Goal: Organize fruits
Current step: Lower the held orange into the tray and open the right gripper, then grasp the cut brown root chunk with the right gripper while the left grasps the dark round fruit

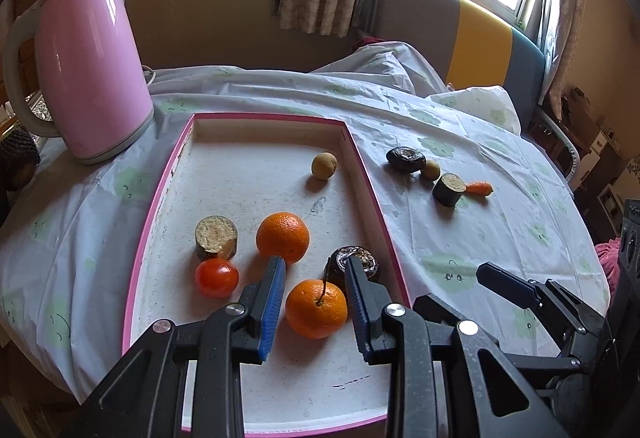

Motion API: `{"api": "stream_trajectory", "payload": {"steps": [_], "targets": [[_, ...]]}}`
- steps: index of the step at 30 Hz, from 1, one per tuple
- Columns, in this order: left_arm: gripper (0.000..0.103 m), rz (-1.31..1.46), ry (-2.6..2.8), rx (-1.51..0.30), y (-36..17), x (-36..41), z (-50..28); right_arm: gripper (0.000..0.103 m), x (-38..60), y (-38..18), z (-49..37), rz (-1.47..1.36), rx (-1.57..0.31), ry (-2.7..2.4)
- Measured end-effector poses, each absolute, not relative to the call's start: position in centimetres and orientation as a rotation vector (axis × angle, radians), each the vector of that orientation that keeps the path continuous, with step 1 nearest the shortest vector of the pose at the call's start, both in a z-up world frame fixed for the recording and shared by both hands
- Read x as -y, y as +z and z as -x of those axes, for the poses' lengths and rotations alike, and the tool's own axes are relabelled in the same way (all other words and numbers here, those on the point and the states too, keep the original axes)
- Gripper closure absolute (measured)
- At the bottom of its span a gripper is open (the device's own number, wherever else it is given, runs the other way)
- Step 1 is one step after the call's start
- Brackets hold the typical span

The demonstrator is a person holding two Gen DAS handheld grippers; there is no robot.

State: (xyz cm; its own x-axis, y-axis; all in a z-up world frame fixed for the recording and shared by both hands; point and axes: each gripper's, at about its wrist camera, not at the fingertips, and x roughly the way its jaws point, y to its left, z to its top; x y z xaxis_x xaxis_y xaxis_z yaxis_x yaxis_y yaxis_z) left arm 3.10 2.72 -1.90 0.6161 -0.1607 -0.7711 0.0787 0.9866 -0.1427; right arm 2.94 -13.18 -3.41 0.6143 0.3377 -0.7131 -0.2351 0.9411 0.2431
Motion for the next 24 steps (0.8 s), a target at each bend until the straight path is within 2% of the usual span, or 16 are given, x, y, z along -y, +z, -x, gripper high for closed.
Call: {"api": "stream_trajectory", "payload": {"steps": [24], "targets": [[0.072,0.027,-0.182,-0.913,-2.2,-0.1,-3.7,0.024,17.6,-4.8,-3.8,-0.177,-0.858,0.221]]}}
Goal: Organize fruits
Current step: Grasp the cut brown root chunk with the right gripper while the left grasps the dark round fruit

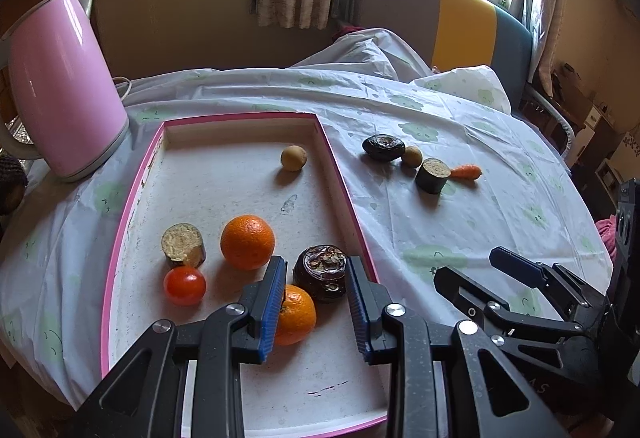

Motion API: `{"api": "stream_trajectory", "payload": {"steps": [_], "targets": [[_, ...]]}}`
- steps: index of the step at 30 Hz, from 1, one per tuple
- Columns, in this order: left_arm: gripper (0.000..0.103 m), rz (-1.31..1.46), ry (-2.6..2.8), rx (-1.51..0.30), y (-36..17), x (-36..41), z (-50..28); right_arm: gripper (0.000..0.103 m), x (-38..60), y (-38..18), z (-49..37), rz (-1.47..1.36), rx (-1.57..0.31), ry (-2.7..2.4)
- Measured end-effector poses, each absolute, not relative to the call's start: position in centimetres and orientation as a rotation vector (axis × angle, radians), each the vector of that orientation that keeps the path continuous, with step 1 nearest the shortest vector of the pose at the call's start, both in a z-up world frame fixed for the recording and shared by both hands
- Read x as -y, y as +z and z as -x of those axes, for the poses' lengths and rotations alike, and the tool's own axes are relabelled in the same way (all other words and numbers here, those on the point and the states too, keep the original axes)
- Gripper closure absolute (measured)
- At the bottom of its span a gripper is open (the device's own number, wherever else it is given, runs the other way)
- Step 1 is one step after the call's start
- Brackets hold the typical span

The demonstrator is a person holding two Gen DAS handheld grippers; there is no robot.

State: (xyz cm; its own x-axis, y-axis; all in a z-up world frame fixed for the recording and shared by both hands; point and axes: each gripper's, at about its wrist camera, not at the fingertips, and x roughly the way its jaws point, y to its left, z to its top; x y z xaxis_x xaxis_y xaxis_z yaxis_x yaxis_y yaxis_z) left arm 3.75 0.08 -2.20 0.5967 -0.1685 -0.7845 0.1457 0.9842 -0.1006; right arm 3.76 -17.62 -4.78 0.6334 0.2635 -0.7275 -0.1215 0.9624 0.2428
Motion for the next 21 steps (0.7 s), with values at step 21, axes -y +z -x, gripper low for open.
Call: {"api": "stream_trajectory", "payload": {"steps": [21], "targets": [[0.072,-0.015,-0.227,-0.959,-2.9,2.6,-6.7,0.024,21.1,-6.0,-6.1,-0.207,-0.881,0.16]]}}
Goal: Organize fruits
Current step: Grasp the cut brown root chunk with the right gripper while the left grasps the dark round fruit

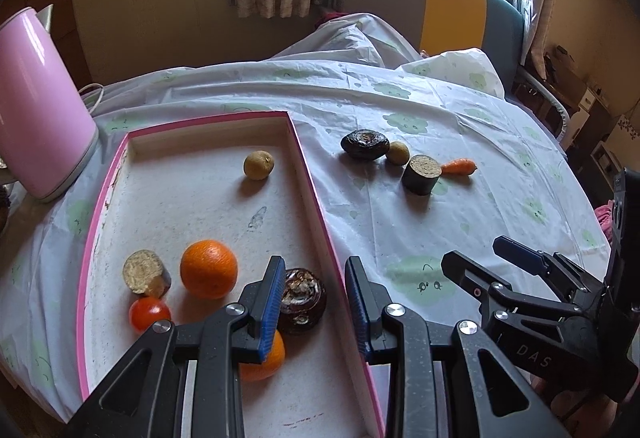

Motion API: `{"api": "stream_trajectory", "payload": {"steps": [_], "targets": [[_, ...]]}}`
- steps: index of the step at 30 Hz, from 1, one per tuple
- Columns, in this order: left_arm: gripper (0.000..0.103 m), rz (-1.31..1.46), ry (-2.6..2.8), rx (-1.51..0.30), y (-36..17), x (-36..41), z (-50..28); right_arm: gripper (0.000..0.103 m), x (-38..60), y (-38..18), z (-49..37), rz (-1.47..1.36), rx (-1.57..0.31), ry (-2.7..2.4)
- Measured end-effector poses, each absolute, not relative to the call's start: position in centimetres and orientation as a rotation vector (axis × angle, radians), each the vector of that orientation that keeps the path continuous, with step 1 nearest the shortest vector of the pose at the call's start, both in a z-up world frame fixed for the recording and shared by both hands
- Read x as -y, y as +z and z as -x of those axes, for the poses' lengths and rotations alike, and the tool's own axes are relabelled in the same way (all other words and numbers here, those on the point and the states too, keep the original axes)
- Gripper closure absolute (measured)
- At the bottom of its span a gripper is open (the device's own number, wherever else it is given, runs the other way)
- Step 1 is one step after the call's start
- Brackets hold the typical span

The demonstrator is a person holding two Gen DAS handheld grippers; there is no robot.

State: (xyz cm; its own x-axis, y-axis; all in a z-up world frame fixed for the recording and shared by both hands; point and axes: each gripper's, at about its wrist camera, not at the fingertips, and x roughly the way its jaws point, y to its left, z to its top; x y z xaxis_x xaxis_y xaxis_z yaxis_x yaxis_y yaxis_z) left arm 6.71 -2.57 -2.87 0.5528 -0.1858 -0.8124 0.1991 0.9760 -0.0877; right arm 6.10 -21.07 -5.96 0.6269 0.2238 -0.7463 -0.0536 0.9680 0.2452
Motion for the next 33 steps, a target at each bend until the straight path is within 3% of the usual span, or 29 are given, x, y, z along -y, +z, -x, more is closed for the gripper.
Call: {"api": "stream_trajectory", "payload": {"steps": [9,16,20,29,33], "targets": [[0.072,-0.015,-0.273,-0.983,-2.9,4.2,-9.4,0.025,22.5,-6.2,-7.9,-0.202,-0.881,0.142],[0.072,0.007,-0.303,-1.024,-3.3,5.8,-12.5,0.039,22.6,-6.5,-9.6,-0.186,-0.887,0.164],[0.072,0.037,-0.31,-1.052,-3.8,6.3,-14.2,0.039,22.4,-6.7,-10.7,-0.18,-0.886,0.177],[0.065,0.114,-0.332,-1.093,-4.6,7.0,-16.7,0.039,21.7,-7.4,-13.7,-0.149,-0.884,0.187],[0.058,0.15,-0.337,-1.101,-4.7,7.2,-17.8,0.049,21.2,-7.7,-15.1,-0.115,-0.888,0.193]]}}
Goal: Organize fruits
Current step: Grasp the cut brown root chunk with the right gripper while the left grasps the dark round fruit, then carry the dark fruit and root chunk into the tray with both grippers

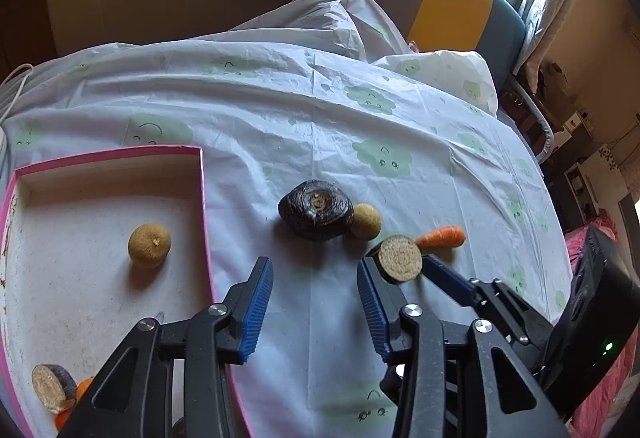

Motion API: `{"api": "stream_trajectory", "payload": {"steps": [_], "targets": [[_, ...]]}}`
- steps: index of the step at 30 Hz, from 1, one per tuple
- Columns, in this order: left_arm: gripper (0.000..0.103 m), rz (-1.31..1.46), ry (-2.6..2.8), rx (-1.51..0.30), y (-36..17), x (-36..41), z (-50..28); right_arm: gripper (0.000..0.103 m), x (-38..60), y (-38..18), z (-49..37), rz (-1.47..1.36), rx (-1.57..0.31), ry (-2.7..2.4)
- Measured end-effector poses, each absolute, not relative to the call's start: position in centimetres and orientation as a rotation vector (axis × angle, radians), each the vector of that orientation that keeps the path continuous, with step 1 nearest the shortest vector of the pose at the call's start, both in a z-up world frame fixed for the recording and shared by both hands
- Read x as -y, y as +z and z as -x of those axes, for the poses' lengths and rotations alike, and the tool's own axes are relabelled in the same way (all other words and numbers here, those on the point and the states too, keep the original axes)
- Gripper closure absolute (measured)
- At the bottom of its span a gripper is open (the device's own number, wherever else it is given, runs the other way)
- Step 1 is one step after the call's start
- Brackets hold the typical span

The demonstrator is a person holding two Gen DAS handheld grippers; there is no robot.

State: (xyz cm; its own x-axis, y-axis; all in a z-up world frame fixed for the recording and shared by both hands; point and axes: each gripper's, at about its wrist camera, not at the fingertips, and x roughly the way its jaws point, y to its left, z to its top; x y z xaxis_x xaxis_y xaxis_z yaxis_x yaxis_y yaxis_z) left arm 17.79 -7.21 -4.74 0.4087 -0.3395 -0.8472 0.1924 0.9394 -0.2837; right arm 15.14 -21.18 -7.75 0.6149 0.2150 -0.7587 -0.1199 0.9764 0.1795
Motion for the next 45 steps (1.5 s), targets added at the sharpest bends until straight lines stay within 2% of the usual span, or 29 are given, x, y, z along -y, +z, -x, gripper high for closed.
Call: {"api": "stream_trajectory", "payload": {"steps": [3,4,28,45], "targets": [[0.056,0.163,-0.337,-1.103,-4.9,7.5,-18.6,0.063,21.0,-8.0,-15.8,-0.109,-0.9,0.207],[0.055,0.165,-0.336,-1.105,-4.9,7.5,-18.9,0.065,21.0,-8.0,-15.9,-0.113,-0.899,0.21],[0.053,0.225,-0.307,-1.153,-7.1,8.6,-22.6,0.064,23.4,-8.2,-12.8,-0.151,-0.895,0.242],[0.056,0.122,-0.285,-1.091,-6.5,8.9,-20.4,0.066,23.2,-8.3,-12.9,-0.126,-0.899,0.226]]}}
